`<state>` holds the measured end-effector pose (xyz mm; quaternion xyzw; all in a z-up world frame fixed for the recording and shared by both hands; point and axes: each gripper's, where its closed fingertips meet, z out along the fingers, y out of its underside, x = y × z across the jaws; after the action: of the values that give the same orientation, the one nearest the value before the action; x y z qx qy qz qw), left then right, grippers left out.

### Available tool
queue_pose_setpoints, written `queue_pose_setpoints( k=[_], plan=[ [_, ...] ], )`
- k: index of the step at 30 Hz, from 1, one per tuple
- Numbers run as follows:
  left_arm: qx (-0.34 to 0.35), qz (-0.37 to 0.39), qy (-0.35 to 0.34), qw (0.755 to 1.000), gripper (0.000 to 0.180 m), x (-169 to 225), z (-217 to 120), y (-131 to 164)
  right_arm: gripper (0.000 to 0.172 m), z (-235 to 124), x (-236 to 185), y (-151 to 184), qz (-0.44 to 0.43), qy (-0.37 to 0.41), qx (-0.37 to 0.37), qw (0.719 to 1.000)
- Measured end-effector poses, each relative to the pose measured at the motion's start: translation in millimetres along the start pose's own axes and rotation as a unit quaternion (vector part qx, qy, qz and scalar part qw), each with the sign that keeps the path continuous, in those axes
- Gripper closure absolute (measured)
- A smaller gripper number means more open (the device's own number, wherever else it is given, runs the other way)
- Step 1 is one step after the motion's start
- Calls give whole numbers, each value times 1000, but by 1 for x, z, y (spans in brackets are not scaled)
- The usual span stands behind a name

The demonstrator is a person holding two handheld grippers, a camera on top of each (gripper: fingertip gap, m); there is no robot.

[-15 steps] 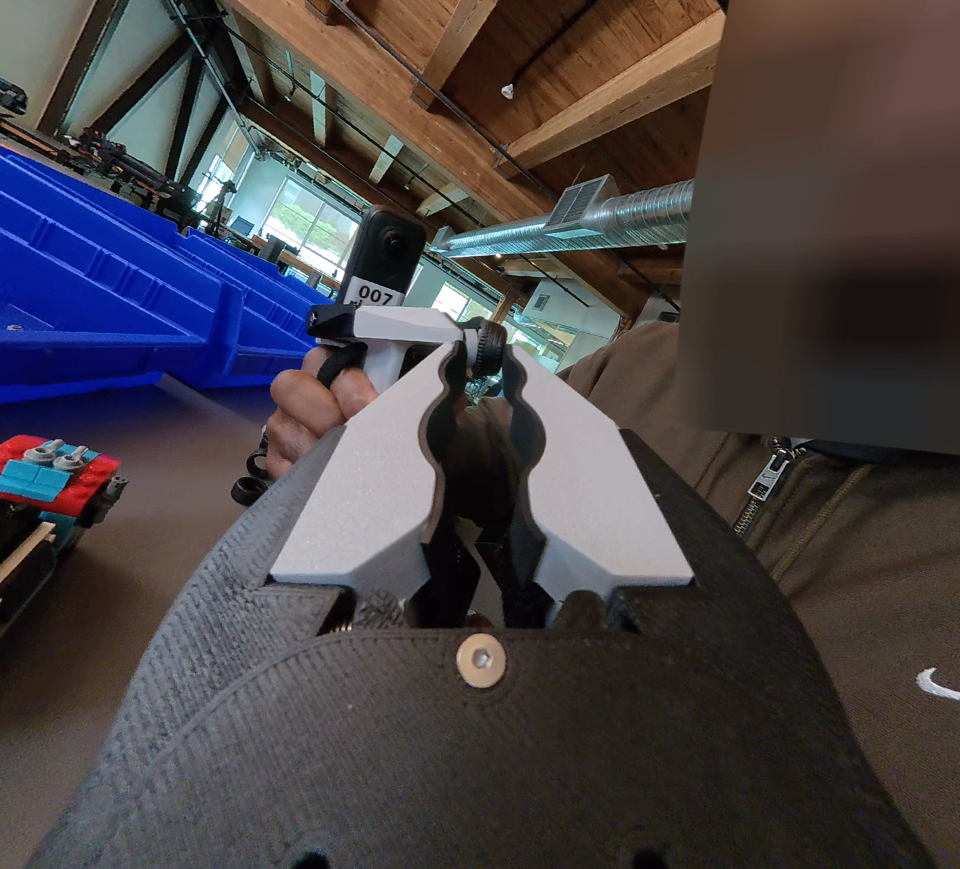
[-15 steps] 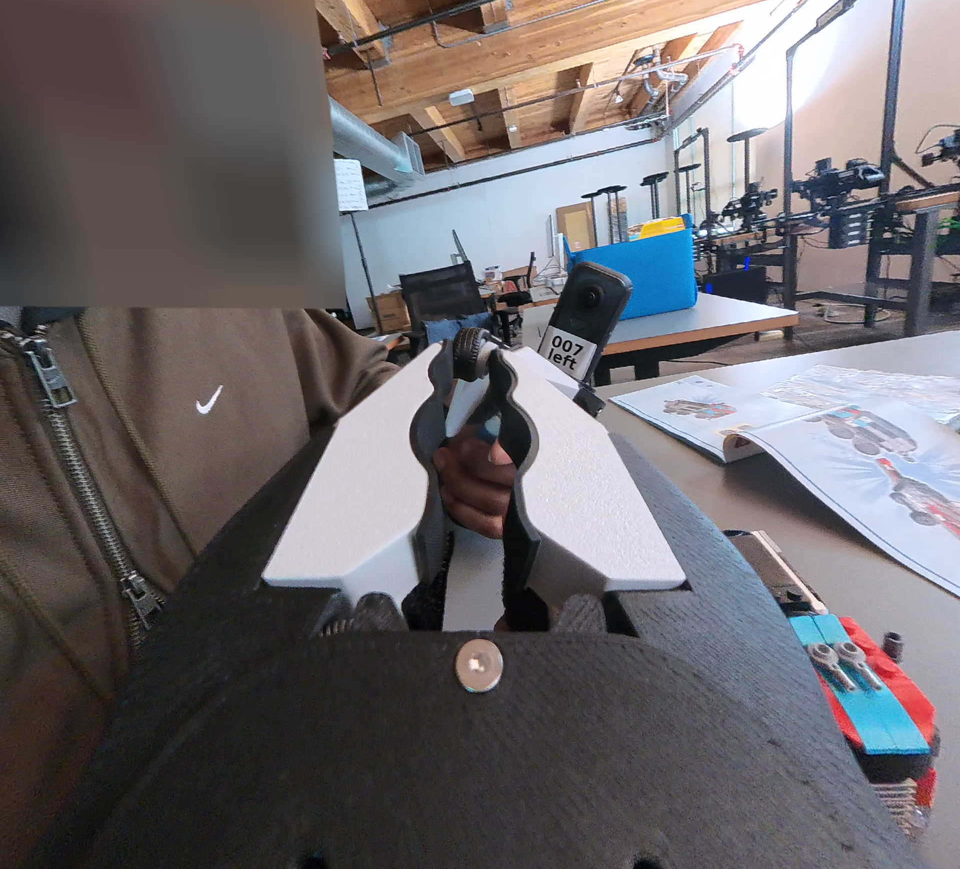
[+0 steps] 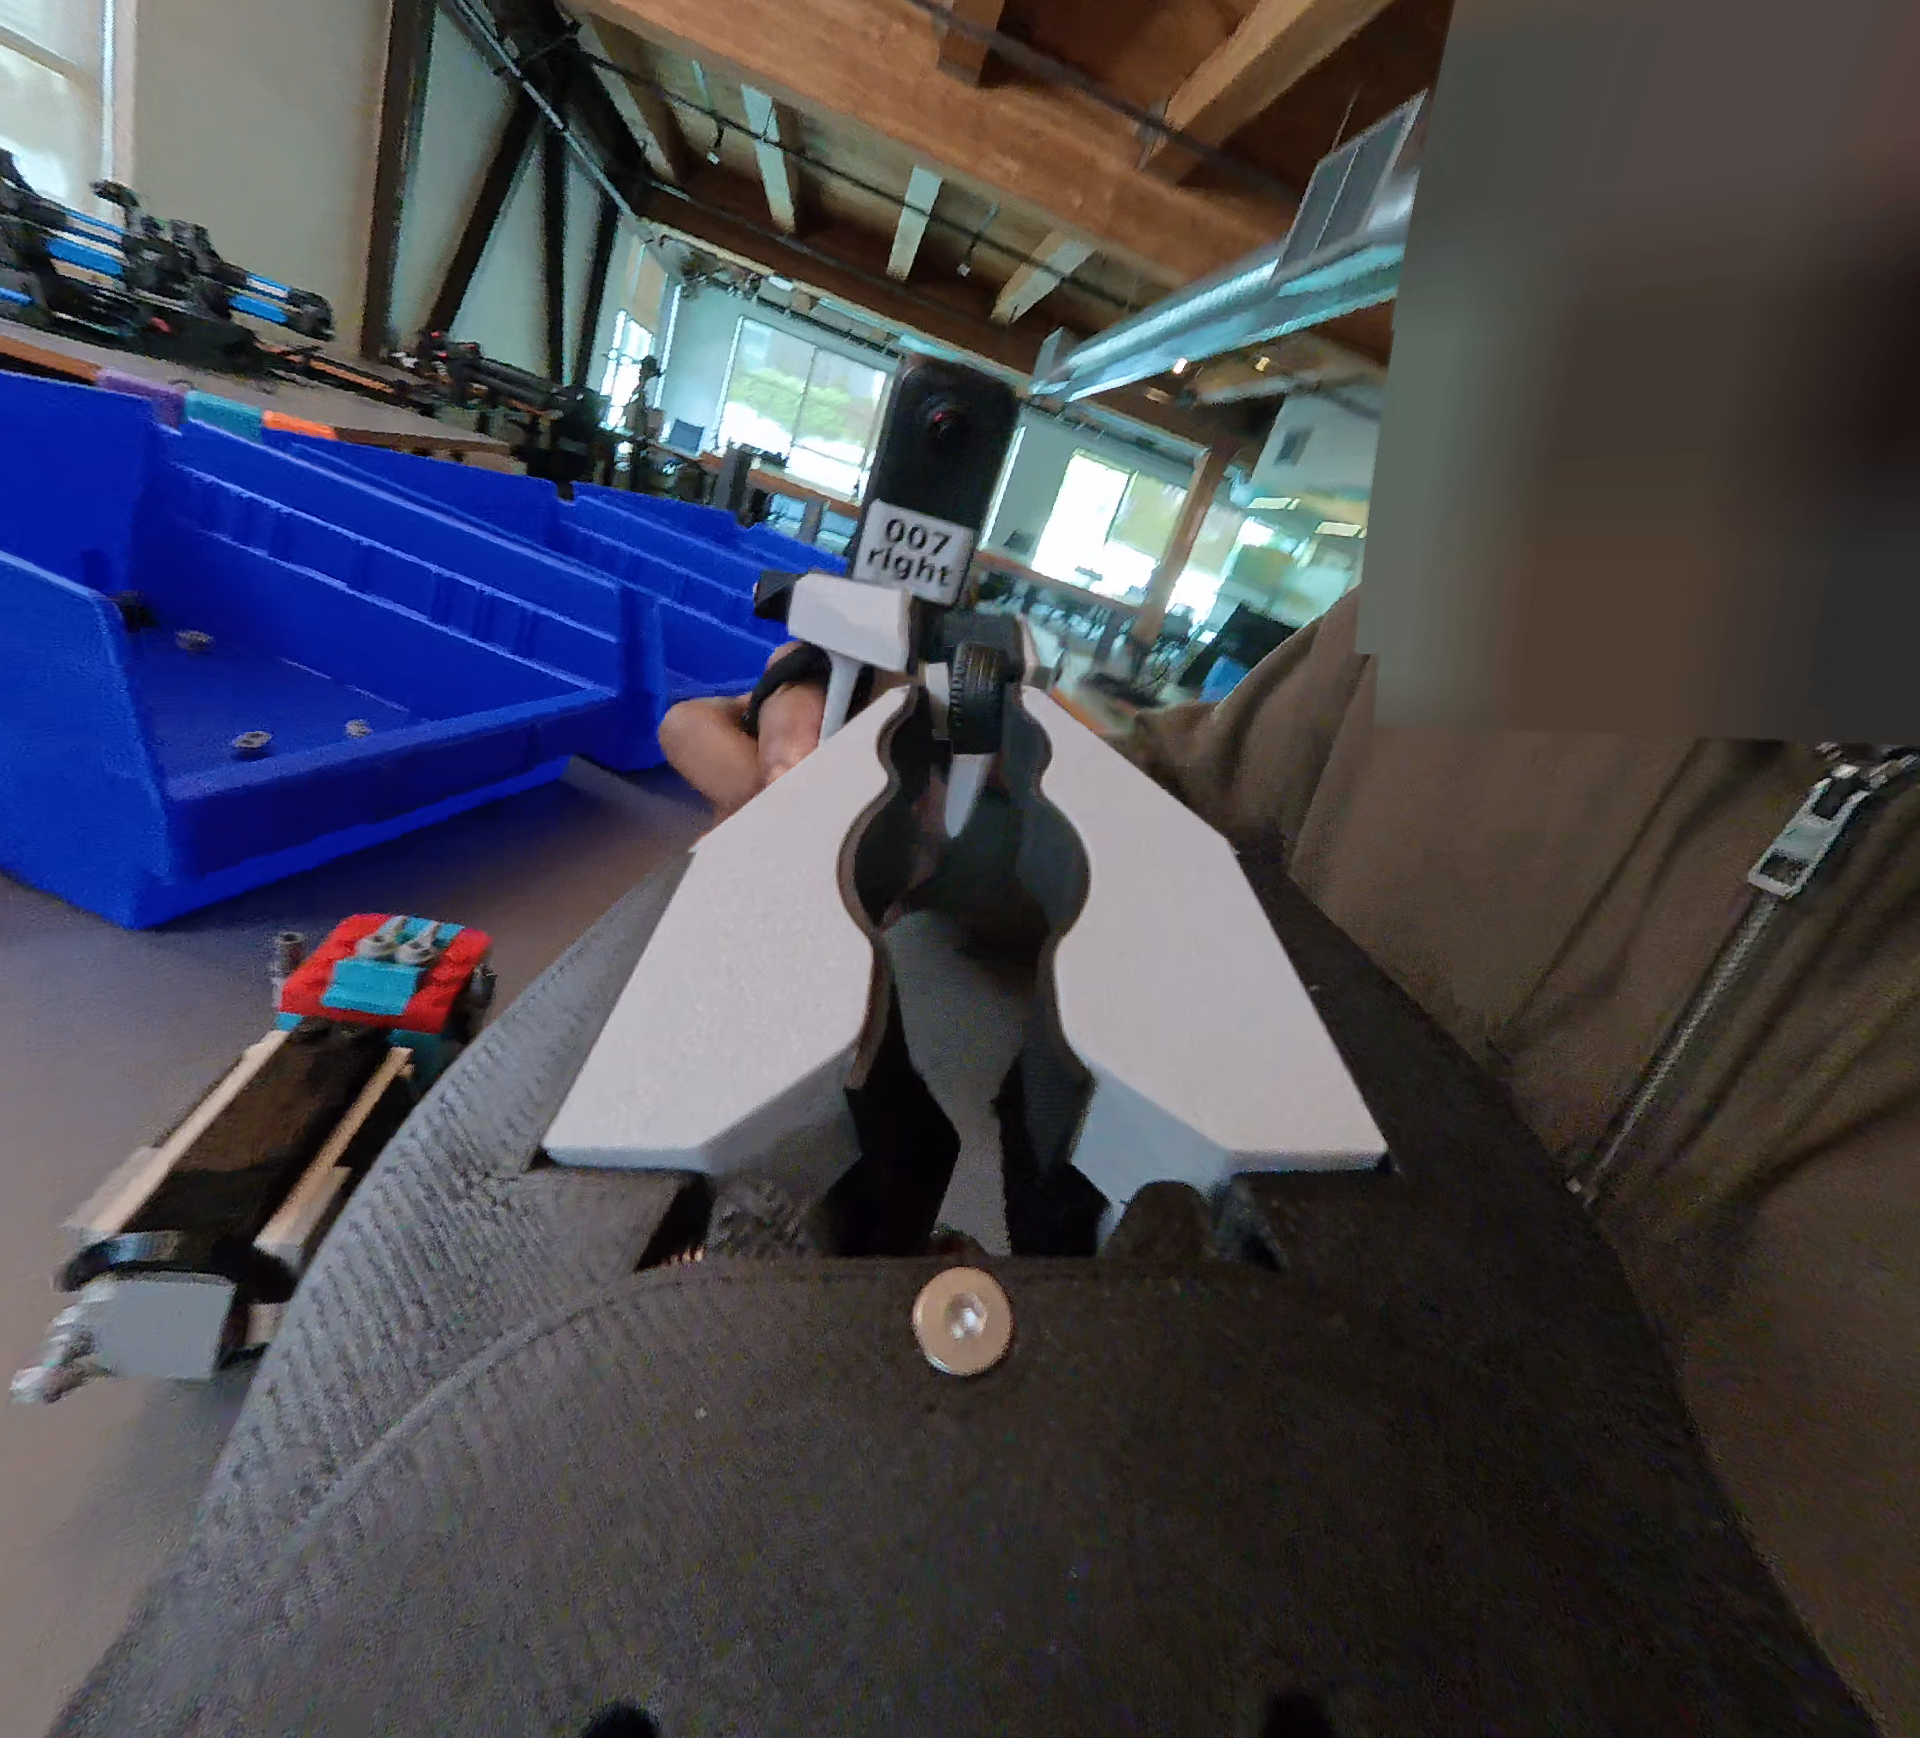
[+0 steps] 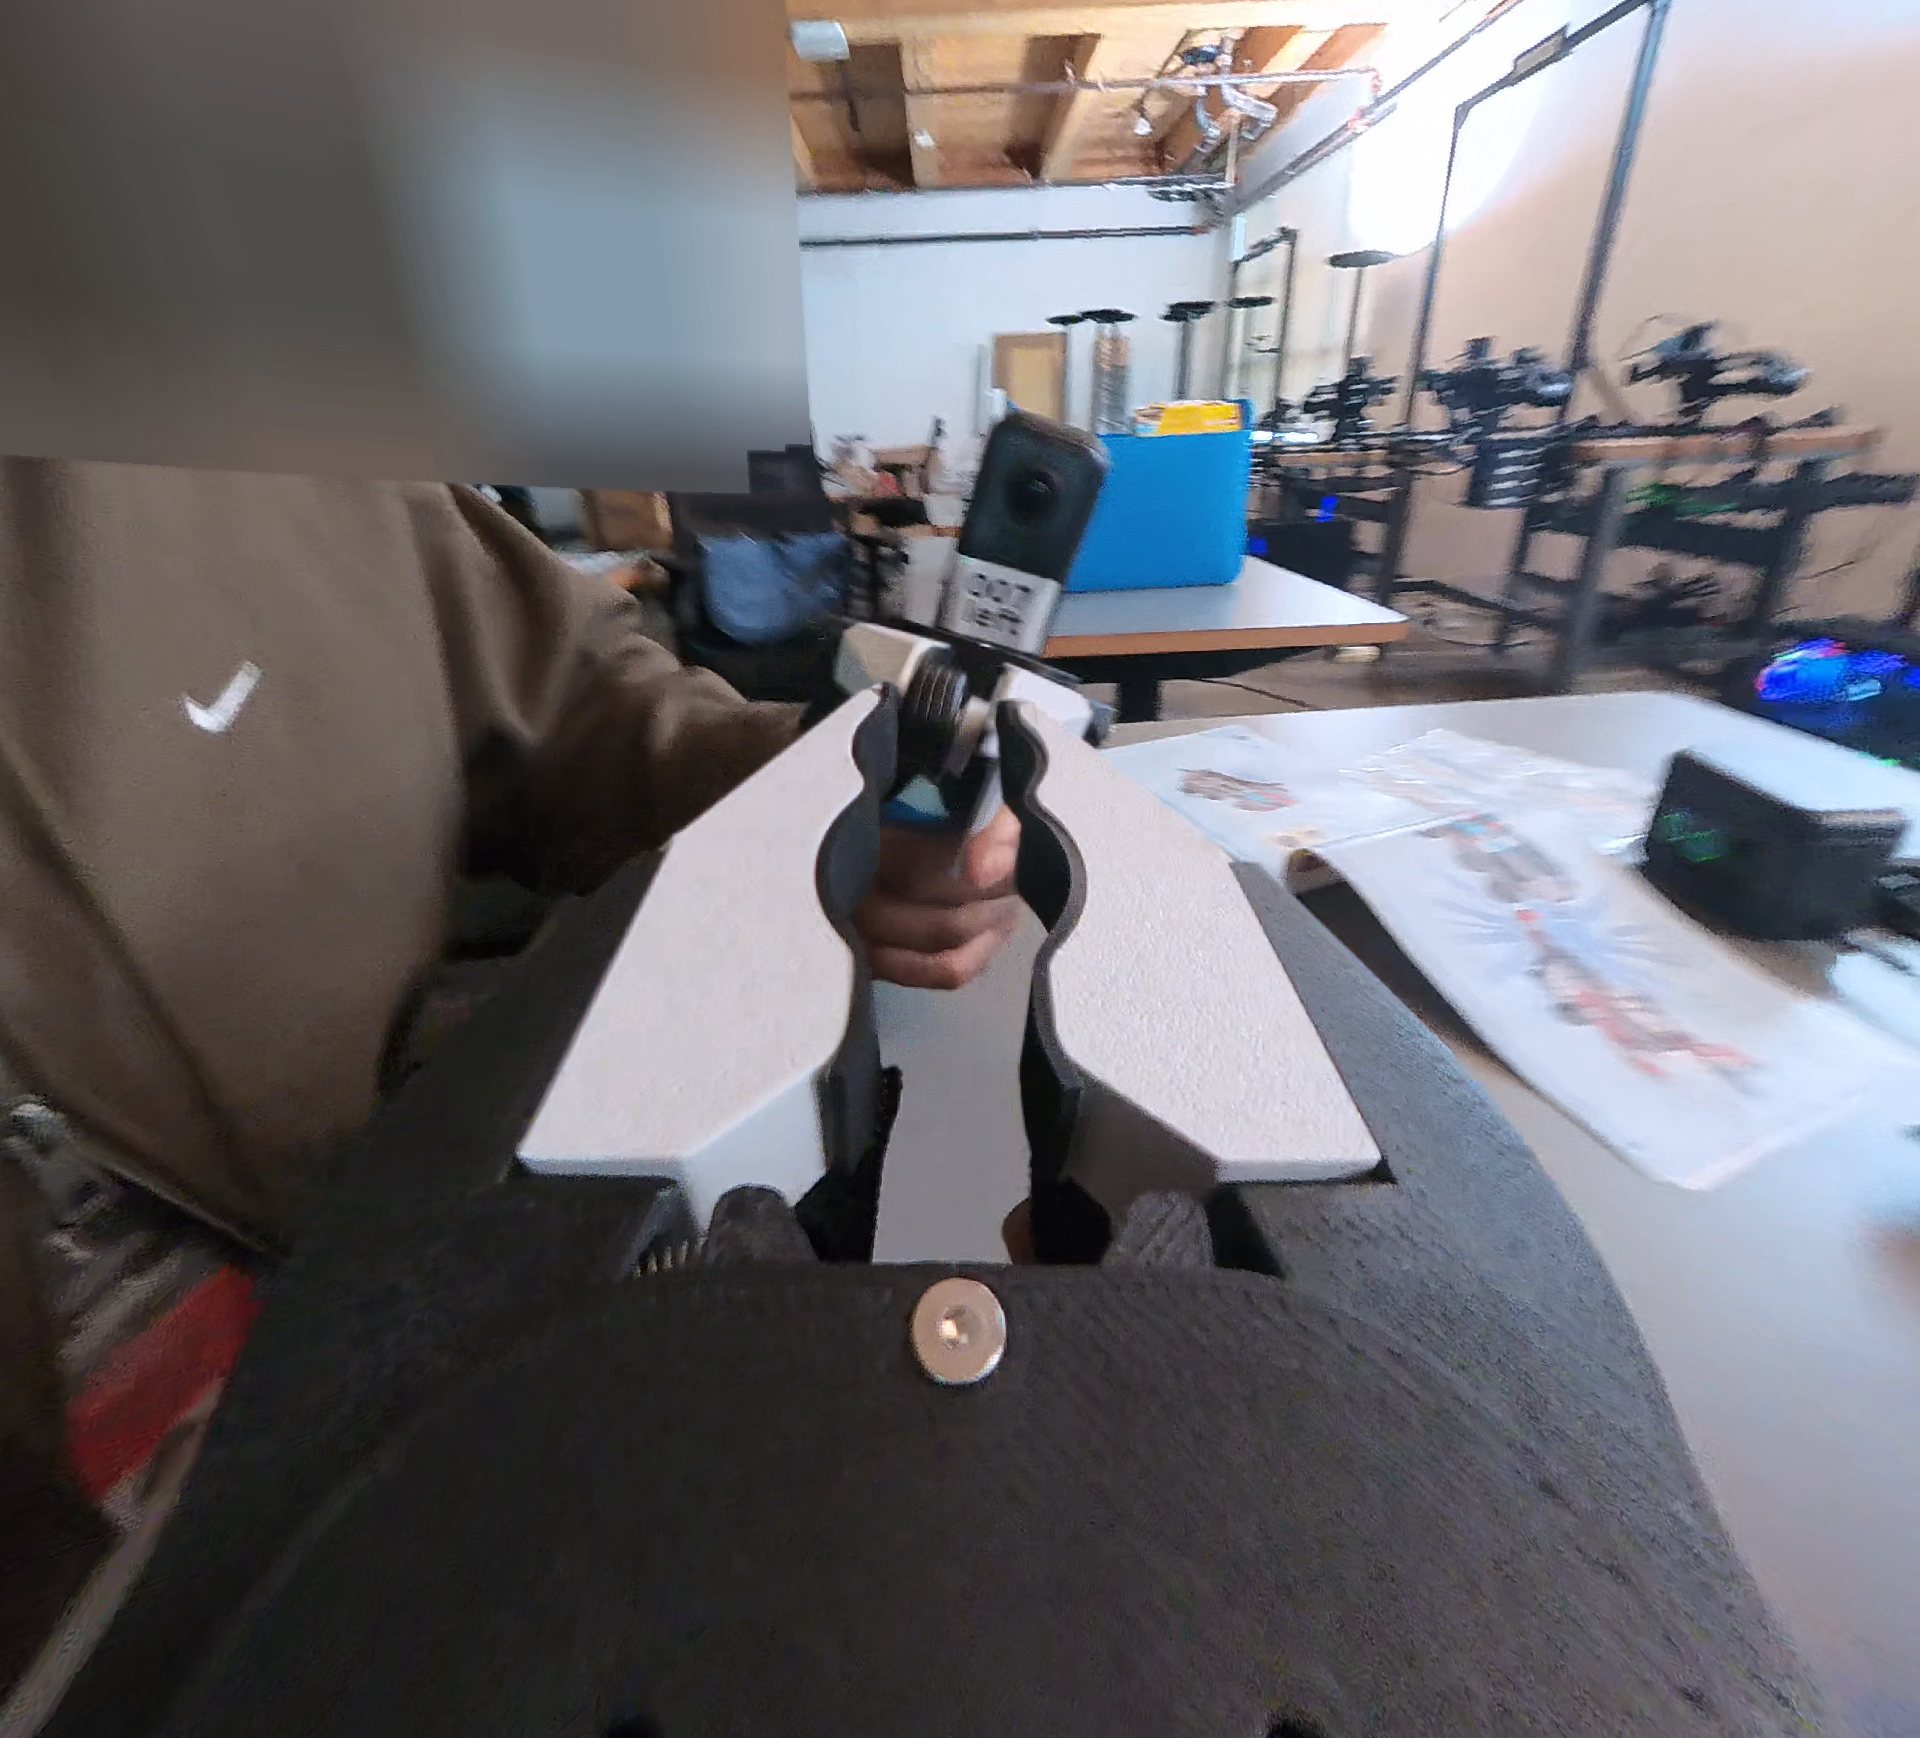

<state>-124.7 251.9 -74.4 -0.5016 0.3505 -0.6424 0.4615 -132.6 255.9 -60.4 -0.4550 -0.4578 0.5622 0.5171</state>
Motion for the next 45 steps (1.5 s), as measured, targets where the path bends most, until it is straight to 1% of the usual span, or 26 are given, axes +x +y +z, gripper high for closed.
queue_pose_setpoints(
  k=[2,5,9,13,18,27,29,30,31,32,33,45],
  plan=[
    [-22,35,-13,999,166,0,1,5,151,0,0,-2,-24,10,-9,1000],
    [-35,70,-25,997,167,0,2,7,152,-1,-3,4,-59,11,-42,997],
    [-56,107,-35,992,166,0,3,11,156,-5,-7,6,-78,4,-62,995],
    [-66,140,-39,987,166,3,4,13,156,-8,-11,5,-61,-10,-55,997],
    [-71,157,-36,984,166,6,5,15,156,-8,-15,4,-9,-40,-39,998],
    [-67,152,-26,986,166,9,6,16,157,-9,-18,3,72,-76,-23,994],
    [-62,143,-21,988,166,10,6,15,157,-9,-18,2,90,-84,-16,992],
    [-59,137,-17,989,166,11,7,15,162,-9,-19,1,100,-89,-13,991],
    [-57,133,-15,989,166,11,7,15,157,-9,-19,1,110,-94,-10,989],
    [-55,127,-12,990,166,12,7,15,162,-9,-19,1,119,-97,-7,988],
    [-52,123,-11,991,166,12,7,14,158,-9,-19,0,127,-100,-5,987],
    [-27,68,7,997,169,11,7,11,161,-8,-15,-1,199,-116,12,973]
  ],
)
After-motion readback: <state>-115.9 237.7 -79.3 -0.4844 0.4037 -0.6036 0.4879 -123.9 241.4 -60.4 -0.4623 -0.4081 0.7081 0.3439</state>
